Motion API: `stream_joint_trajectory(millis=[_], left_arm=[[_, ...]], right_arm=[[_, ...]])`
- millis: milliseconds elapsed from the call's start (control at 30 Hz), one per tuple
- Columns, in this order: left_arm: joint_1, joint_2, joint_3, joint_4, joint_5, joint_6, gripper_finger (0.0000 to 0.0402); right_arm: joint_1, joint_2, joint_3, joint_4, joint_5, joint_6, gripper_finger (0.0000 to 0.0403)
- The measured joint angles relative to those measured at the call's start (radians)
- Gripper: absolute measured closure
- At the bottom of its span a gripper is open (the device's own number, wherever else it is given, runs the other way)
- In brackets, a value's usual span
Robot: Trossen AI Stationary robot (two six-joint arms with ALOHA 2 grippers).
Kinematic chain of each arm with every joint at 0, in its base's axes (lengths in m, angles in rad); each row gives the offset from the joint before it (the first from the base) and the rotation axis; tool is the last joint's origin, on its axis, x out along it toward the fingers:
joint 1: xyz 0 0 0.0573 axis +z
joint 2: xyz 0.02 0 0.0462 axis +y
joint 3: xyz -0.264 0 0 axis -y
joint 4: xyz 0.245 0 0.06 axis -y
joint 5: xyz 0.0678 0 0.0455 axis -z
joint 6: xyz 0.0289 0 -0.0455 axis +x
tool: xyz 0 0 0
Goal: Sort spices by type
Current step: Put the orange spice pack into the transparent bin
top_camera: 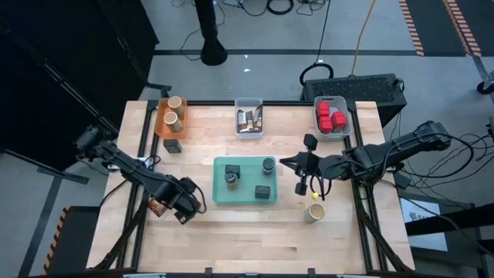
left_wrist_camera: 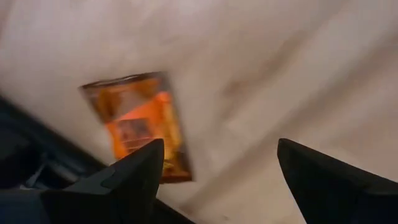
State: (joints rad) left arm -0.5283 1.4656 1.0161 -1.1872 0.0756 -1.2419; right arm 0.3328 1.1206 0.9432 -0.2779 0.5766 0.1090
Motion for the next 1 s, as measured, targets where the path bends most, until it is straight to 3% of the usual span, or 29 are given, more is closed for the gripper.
stream_joint_trajectory(millis=[200,567,700,1000], left_arm=[[0.004,-0.002,-0.180,0.033,0.001,-0.134,0.0088],[0.005,-0.006,-0.348,0.265,0.002,-0.114,0.0097],[0.005,-0.005,-0.352,0.269,0.001,-0.104,0.0136],[0.004,-0.002,-0.354,0.224,-0.016,-0.084,0.0267]], right_arm=[[0.000,0.000,0.000,0.045,-0.001,-0.060,0.0403],[0.000,0.000,0.000,0.057,-0.001,-0.092,0.0403],[0.000,0.000,0.000,0.061,-0.001,-0.091,0.0403],[0.000,0.000,0.000,0.066,-0.001,-0.091,0.0403]])
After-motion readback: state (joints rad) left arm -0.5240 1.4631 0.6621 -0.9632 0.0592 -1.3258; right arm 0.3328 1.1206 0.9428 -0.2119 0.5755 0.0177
